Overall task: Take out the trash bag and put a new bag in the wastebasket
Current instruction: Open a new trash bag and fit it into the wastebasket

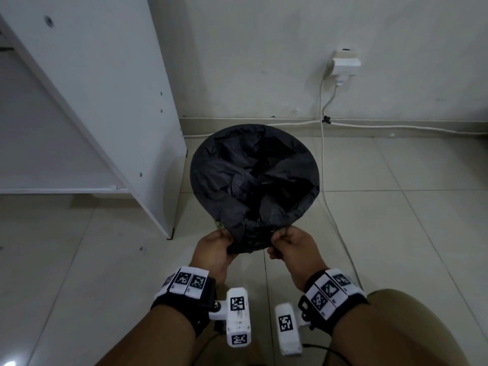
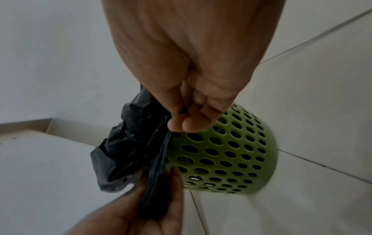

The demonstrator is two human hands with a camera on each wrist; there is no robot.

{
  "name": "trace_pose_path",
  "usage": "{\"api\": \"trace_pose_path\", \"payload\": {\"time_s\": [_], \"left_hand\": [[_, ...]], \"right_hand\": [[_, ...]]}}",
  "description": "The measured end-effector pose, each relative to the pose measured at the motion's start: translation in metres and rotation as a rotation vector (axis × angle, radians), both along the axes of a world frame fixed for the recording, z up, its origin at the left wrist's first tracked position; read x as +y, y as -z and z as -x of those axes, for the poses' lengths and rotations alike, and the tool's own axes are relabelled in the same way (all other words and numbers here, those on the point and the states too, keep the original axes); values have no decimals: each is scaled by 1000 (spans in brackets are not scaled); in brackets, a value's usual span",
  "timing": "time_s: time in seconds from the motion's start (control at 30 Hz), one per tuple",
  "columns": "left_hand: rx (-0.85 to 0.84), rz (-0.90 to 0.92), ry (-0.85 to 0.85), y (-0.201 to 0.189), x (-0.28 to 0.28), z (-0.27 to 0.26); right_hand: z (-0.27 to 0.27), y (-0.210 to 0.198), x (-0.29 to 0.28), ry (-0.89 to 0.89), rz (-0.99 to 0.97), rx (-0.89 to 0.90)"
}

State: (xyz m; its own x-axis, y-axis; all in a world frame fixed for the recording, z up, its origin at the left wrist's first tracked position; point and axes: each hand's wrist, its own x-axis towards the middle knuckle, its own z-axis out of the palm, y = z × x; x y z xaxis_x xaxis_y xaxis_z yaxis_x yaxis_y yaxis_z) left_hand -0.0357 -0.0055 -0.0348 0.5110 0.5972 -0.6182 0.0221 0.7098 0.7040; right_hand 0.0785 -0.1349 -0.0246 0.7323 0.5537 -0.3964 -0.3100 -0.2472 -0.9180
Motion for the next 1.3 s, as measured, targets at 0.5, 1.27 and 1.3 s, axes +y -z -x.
{"api": "trace_pose_path", "payload": {"time_s": [0.5, 1.27, 1.3], "left_hand": [[45, -467, 421, -11, -25, 10], [37, -121, 246, -21, -16, -3], [72, -161, 241, -19, -13, -3]], "right_hand": [[18, 3, 27, -241, -5, 35], [6, -1, 22, -279, -80, -7], [6, -1, 21, -265, -50, -45]]}}
